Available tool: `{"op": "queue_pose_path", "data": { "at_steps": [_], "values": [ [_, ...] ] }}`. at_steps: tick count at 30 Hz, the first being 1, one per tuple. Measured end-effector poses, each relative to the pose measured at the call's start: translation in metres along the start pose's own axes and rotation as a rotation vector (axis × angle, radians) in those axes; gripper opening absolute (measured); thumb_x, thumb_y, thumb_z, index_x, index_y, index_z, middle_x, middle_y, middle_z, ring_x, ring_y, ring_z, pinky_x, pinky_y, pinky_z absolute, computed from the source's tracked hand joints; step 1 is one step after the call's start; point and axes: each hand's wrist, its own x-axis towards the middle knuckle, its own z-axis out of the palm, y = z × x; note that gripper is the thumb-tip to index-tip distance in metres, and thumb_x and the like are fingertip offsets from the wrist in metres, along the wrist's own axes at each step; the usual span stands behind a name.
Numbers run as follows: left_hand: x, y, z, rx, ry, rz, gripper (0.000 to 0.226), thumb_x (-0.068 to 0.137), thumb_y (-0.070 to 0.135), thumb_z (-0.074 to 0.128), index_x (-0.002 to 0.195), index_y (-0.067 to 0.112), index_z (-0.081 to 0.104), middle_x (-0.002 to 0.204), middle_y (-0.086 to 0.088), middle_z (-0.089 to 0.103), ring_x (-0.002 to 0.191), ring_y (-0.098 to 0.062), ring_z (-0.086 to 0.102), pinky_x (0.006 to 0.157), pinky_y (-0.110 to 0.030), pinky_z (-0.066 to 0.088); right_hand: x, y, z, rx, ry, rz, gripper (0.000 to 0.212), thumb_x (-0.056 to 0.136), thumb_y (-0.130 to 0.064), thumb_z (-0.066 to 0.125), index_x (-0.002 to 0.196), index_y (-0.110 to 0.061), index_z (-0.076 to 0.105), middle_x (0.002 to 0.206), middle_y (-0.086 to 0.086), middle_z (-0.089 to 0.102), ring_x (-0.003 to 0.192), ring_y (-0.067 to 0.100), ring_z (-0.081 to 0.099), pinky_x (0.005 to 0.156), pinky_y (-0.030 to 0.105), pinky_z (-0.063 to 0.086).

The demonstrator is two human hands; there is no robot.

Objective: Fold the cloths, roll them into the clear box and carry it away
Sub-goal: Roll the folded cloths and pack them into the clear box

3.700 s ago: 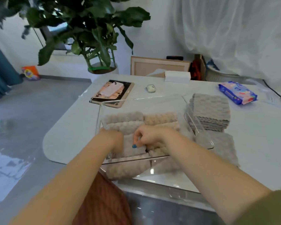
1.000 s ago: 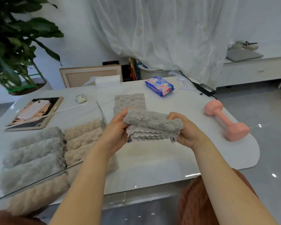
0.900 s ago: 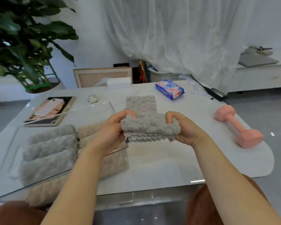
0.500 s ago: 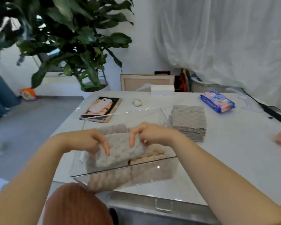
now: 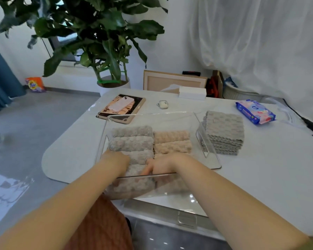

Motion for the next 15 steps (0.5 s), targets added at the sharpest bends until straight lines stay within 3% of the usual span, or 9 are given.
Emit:
{"op": "queue_pose_path", "data": {
  "at_steps": [3, 5, 8, 11, 13, 15],
  "values": [
    [-0.006, -0.007, -0.005, -0.051, -0.099, 0.066, 0.024, 0.086, 0.015, 0.06, 0.11, 0.012, 0.061, 0.112, -0.008, 0.064, 0.102, -0.025, 0.06, 0.079, -0.03, 0.042, 0.0, 0.001, -0.001, -0.014, -0.025, 0.054, 0.055, 0.084, -0.012, 0.063, 0.116, -0.056, 0.056, 0.132, 0.002, 0.053, 0.115, 0.033, 0.055, 0.093, 0.04, 0.049],
    [-0.009, -0.015, -0.011, -0.09, -0.238, 0.138, 0.022, 0.081, 0.026, 0.07, 0.098, 0.014, 0.067, 0.1, -0.003, 0.065, 0.089, -0.022, 0.058, 0.078, -0.031, 0.045, -0.011, 0.003, -0.002, 0.136, -0.054, 0.055, 0.055, 0.088, -0.005, 0.049, 0.107, -0.054, 0.064, 0.125, 0.004, 0.06, 0.105, 0.03, 0.056, 0.08, 0.035, 0.047],
    [-0.018, -0.023, -0.024, -0.08, -0.344, 0.17, 0.033, 0.079, 0.037, 0.073, 0.102, 0.014, 0.072, 0.094, 0.001, 0.06, 0.084, -0.017, 0.051, 0.076, -0.032, 0.045, -0.045, 0.008, -0.006, 0.283, -0.005, -0.003, 0.048, 0.089, 0.001, 0.039, 0.103, -0.028, 0.075, 0.113, -0.004, 0.067, 0.101, 0.021, 0.055, 0.085, 0.033, 0.048],
    [-0.026, -0.028, -0.041, -0.126, -0.266, 0.133, 0.026, 0.081, 0.035, 0.069, 0.1, 0.017, 0.072, 0.102, 0.001, 0.067, 0.087, -0.017, 0.055, 0.079, -0.032, 0.046, -0.086, 0.021, -0.021, 0.322, 0.164, 0.028, 0.043, 0.086, 0.008, 0.042, 0.088, -0.019, 0.075, 0.121, -0.009, 0.063, 0.109, 0.009, 0.058, 0.088, 0.025, 0.051],
    [-0.029, -0.031, -0.056, -0.209, -0.148, 0.147, 0.016, 0.086, 0.032, 0.064, 0.087, 0.016, 0.068, 0.091, 0.003, 0.066, 0.084, -0.016, 0.058, 0.076, -0.03, 0.047, -0.111, 0.033, -0.033, 0.372, 0.318, 0.032, 0.038, 0.086, 0.006, 0.046, 0.088, -0.018, 0.076, 0.114, -0.01, 0.067, 0.104, 0.006, 0.062, 0.085, 0.024, 0.052],
    [-0.028, -0.027, -0.071, -0.303, 0.024, 0.176, 0.016, 0.089, 0.03, 0.058, 0.088, 0.015, 0.064, 0.092, 0.001, 0.065, 0.088, -0.019, 0.061, 0.08, -0.033, 0.05, -0.131, 0.047, -0.04, 0.449, 0.488, 0.046, 0.034, 0.086, 0.005, 0.047, 0.091, -0.014, 0.075, 0.104, -0.012, 0.07, 0.098, 0.007, 0.066, 0.084, 0.024, 0.053]
  ]
}}
